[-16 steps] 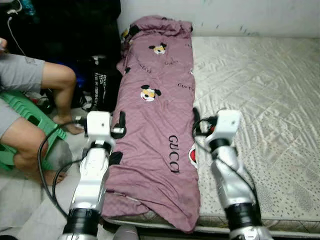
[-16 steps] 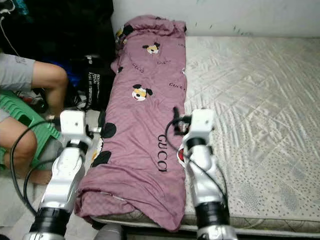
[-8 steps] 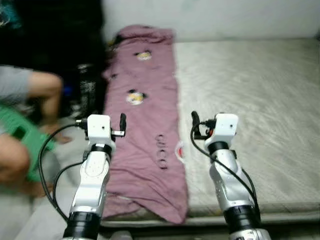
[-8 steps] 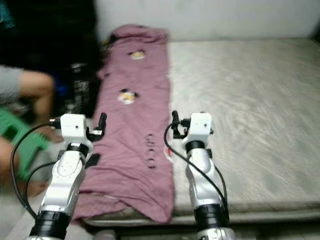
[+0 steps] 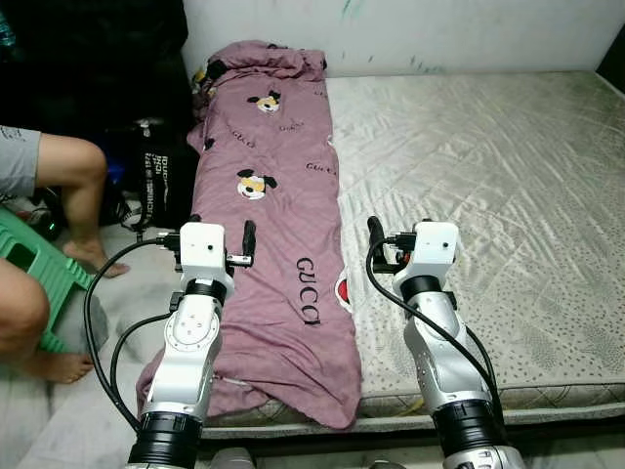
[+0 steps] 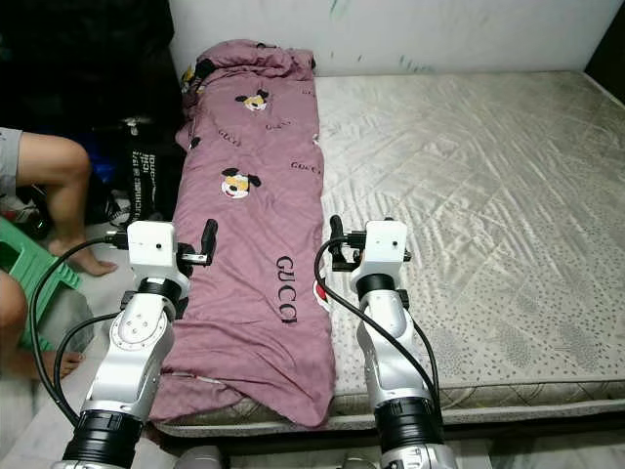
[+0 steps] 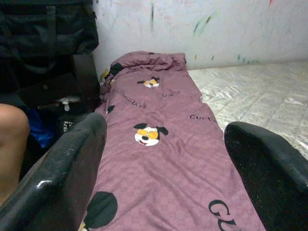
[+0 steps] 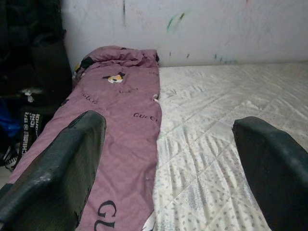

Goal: Clean up the room

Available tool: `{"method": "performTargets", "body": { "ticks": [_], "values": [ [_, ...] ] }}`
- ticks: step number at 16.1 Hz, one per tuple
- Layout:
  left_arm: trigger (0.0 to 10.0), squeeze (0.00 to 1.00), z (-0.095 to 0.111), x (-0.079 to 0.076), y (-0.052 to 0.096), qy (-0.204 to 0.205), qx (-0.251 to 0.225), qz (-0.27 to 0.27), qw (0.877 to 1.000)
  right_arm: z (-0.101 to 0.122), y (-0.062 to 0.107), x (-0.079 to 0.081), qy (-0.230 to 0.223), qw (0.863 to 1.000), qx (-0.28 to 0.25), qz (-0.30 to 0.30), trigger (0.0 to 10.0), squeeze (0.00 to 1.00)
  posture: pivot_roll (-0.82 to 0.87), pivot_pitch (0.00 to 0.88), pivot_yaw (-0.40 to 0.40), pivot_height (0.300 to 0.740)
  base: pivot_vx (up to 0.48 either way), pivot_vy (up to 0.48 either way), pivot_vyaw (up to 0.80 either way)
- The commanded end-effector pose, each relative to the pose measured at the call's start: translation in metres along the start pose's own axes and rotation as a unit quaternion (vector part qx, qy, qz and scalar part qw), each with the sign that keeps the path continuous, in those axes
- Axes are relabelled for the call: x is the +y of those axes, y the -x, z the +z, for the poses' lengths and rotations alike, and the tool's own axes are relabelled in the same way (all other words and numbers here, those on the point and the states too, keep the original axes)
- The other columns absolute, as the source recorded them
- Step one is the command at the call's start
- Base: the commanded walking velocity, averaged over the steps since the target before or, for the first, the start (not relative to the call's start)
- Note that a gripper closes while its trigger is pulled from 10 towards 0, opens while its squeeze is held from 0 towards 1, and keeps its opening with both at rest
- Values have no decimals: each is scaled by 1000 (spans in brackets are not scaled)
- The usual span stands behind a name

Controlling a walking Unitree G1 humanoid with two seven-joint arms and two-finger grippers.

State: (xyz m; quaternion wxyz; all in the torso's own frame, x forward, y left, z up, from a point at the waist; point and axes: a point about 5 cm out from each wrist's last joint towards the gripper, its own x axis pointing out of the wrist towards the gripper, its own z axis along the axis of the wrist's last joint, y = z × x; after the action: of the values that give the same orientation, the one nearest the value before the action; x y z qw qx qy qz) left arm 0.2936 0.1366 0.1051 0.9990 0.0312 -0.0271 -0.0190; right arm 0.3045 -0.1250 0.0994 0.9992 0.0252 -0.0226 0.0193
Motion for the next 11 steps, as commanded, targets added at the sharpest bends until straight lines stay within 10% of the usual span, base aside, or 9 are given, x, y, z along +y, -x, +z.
{"method": "performTargets", "body": {
  "ticks": [1, 11],
  "values": [
    [10000, 0, 2, 2, 0, -3, -1, -2, 1000, -1, 0, 0, 3, 1000, 6, 2, 10000, 0, 62, 0, 36, 740, -330, 0, 0],
    [10000, 0, 5, 1, 0, 2, -9, -5, 1000, -2, -1, 2, 5, 1000, 6, 8, 10000, 0, 62, 0, 35, 740, -161, 0, 0]
  ]
}}
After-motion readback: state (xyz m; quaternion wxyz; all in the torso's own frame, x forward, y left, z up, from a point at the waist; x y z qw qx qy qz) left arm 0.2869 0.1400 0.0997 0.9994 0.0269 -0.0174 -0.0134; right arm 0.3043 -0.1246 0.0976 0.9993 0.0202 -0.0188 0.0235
